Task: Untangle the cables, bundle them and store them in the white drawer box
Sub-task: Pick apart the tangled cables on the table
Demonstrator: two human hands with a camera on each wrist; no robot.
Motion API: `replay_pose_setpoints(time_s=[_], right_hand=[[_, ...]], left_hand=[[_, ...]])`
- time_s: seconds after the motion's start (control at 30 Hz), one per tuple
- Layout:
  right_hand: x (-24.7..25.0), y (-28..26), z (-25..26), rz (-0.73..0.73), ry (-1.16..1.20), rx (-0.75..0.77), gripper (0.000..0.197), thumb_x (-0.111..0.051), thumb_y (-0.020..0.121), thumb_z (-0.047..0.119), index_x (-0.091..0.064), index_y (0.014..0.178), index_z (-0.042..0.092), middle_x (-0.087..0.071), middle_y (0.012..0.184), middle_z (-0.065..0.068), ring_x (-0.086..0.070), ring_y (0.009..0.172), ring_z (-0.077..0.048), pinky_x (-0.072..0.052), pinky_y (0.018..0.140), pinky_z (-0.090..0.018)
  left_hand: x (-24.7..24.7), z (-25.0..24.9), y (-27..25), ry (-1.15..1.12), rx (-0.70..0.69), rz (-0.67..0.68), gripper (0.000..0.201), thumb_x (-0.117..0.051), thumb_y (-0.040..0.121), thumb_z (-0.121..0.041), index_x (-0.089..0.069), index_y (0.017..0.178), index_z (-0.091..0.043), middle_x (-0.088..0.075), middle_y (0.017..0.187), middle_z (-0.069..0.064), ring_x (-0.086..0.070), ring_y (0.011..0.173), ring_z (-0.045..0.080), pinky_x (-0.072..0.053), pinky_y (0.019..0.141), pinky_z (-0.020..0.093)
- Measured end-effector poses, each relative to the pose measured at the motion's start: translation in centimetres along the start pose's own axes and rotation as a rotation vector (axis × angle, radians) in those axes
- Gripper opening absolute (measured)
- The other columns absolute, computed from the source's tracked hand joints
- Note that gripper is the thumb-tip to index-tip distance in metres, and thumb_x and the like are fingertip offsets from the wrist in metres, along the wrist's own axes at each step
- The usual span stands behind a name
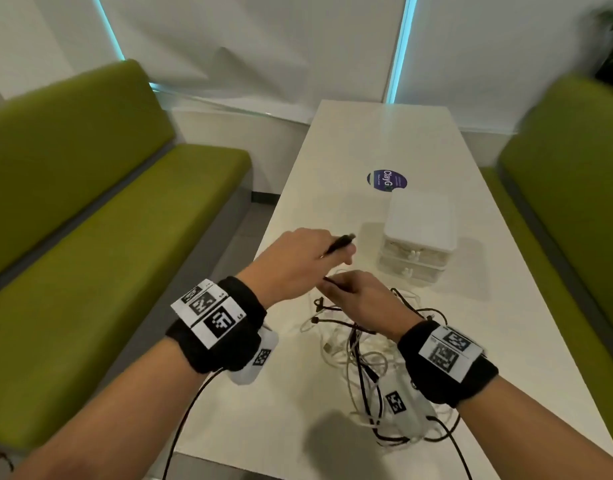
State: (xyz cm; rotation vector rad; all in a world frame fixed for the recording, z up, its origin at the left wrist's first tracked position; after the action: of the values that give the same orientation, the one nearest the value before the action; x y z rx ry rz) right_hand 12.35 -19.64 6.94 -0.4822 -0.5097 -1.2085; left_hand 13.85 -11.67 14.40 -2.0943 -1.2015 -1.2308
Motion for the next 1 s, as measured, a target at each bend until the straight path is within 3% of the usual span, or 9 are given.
replay_pose_setpoints(time_s=[0.07,0.17,0.27,0.37,0.47,0.57,0.67,0.8,1.0], right_hand=[[0.6,0.1,0.4,-0.067,0.024,0.026,0.031,-0.059,0.095,0.029,-0.056,0.066,0.017,-0.047,0.055,0.009,-0.039,0.051,-0.006,-0.030,0.052,-0.022],[0.4,0.2,0.4,-0.129,0.107,0.027,0.026,-0.064,0.087,0.015,-0.064,0.062,0.022,-0.053,0.051,0.012,-0.042,0.050,-0.006,-0.034,0.053,-0.022],[-0.5,0.4,0.0,-0.109,0.150,0.026,0.031,-0.066,0.088,0.018,-0.059,0.059,0.013,-0.042,0.048,0.010,-0.035,0.048,-0.006,-0.029,0.052,-0.024],[-1.9,0.7,0.0,0.003,0.104,0.003,0.050,-0.062,0.093,0.033,-0.040,0.058,0.004,-0.029,0.052,-0.004,-0.030,0.045,-0.014,-0.033,0.049,-0.032],[-3.3,0.6,-0.8,0.098,0.107,-0.066,0.056,-0.056,0.095,0.046,-0.041,0.060,0.004,-0.036,0.055,-0.012,-0.045,0.043,-0.019,-0.058,0.058,-0.040],[-3.7,0.1,-1.3,0.134,0.022,-0.059,0.052,-0.054,0.097,0.046,-0.051,0.056,0.014,-0.057,0.051,0.002,-0.056,0.049,-0.012,-0.050,0.064,-0.030],[-3.9,-0.5,-1.5,0.198,-0.016,-0.066,0.044,-0.050,0.098,0.048,-0.068,0.072,0.018,-0.070,0.064,0.017,-0.054,0.055,0.000,-0.043,0.069,-0.025],[-3.5,-0.5,-1.5,0.165,-0.030,-0.083,0.036,-0.048,0.092,0.061,-0.072,0.083,0.035,-0.076,0.099,-0.001,-0.064,0.080,-0.023,-0.050,0.087,-0.045],[-1.1,-1.0,-0.1,-0.065,-0.075,0.048,0.034,-0.050,0.100,0.040,-0.074,0.087,0.019,-0.072,0.084,0.004,-0.064,0.083,-0.011,-0.049,0.080,-0.036]], left_hand=[[-1.8,1.0,-0.6,0.113,0.006,0.046,0.042,-0.032,0.102,-0.049,-0.064,0.101,-0.021,-0.061,0.088,-0.002,-0.060,0.083,0.020,-0.047,0.075,0.039],[-3.2,2.7,-1.6,0.162,0.042,0.084,0.040,-0.028,0.102,-0.052,-0.060,0.109,-0.029,-0.068,0.082,0.001,-0.062,0.076,0.023,-0.048,0.070,0.040],[-3.0,3.9,-2.0,0.307,0.041,0.077,0.044,-0.031,0.102,-0.049,-0.058,0.084,-0.020,-0.059,0.067,0.001,-0.055,0.065,0.024,-0.036,0.058,0.035],[-2.6,4.6,-2.1,0.309,0.016,0.053,0.030,-0.042,0.101,-0.032,-0.054,0.079,-0.017,-0.063,0.077,0.003,-0.055,0.072,0.025,-0.038,0.060,0.035],[-1.9,5.0,-2.6,0.170,0.024,-0.055,0.019,-0.045,0.098,-0.017,-0.063,0.093,-0.013,-0.067,0.090,0.002,-0.060,0.082,0.025,-0.049,0.073,0.044],[-1.3,4.4,-3.3,0.070,-0.015,-0.183,0.019,-0.047,0.095,-0.011,-0.063,0.088,-0.015,-0.066,0.082,-0.003,-0.061,0.078,0.022,-0.049,0.074,0.044],[-0.5,5.1,-3.8,-0.276,0.036,-0.284,0.027,-0.044,0.100,-0.012,-0.063,0.083,-0.021,-0.060,0.066,-0.008,-0.060,0.069,0.014,-0.050,0.072,0.031],[0.4,4.8,-4.7,-0.544,0.038,-0.375,0.034,-0.038,0.105,-0.020,-0.064,0.083,-0.019,-0.051,0.059,-0.001,-0.050,0.059,0.012,-0.042,0.063,0.031],[1.6,4.8,-5.5,-0.801,0.027,-0.465,0.039,-0.037,0.106,-0.030,-0.064,0.085,-0.013,-0.045,0.058,-0.004,-0.041,0.055,0.011,-0.033,0.053,0.019]])
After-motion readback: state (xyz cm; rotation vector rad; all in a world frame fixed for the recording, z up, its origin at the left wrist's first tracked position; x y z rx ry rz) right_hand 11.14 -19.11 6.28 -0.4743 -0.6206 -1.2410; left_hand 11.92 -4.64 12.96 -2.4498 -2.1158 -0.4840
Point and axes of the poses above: each hand's wrist, its own y-axis towards the middle knuckle, its own x-axis out of the back of the hand, z = x × y, the point moved 9 cm from there along y, towards the middle knuckle
